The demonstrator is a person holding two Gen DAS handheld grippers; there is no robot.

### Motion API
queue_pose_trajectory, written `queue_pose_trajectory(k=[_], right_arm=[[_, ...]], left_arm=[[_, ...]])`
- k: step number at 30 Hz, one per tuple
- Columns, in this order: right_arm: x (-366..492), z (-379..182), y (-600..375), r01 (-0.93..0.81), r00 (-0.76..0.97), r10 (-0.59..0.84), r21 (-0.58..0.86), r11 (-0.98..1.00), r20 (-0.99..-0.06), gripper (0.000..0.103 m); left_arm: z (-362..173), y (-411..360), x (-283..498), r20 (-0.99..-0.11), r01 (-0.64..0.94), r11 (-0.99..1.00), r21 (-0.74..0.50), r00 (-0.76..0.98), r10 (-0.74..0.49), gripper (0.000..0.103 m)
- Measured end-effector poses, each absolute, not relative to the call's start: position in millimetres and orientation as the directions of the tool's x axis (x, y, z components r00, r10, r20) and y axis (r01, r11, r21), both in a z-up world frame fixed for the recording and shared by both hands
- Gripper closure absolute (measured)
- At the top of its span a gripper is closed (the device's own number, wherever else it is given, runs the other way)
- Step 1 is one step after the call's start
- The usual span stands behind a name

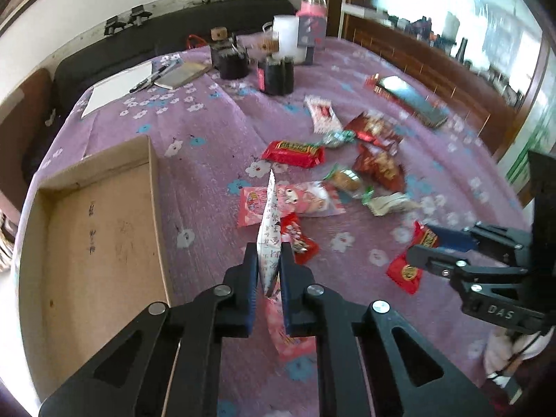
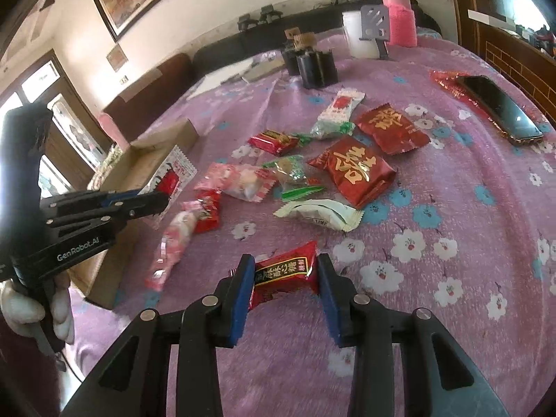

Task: Organize snacks
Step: 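Carry both packets over the cardboard box and open both tools to drop them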

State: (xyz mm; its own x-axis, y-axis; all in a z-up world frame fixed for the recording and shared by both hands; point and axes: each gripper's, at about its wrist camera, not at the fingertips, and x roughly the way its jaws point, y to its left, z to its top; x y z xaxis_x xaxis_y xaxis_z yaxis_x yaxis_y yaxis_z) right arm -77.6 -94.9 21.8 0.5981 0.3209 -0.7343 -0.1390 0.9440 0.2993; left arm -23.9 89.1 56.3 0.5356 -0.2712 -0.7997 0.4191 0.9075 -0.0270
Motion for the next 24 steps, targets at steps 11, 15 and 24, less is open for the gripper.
queue_pose_trajectory(k=[11,15,24], right_arm=[[-95,81,-82,-0.233,0.628,0.433,0.374,0.897,-0.647,0.066],[-80,113,-52,-0.309,0.620,0.477,0.365,0.878,-0.624,0.066],[-7,129,68,-0.450,0.525,0.507,0.283,0.847,-0.684,0.066]], left_arm=[[118,160,-52,-0.697,0.345,0.915,-0.207,0.604,-0.385,0.094],[124,198,-33,-0.713,0.257,0.946,-0.199,0.624,-0.320,0.094],[86,264,47,-0.774,0.082,0.954,-0.290,0.566,-0.284,0.094]])
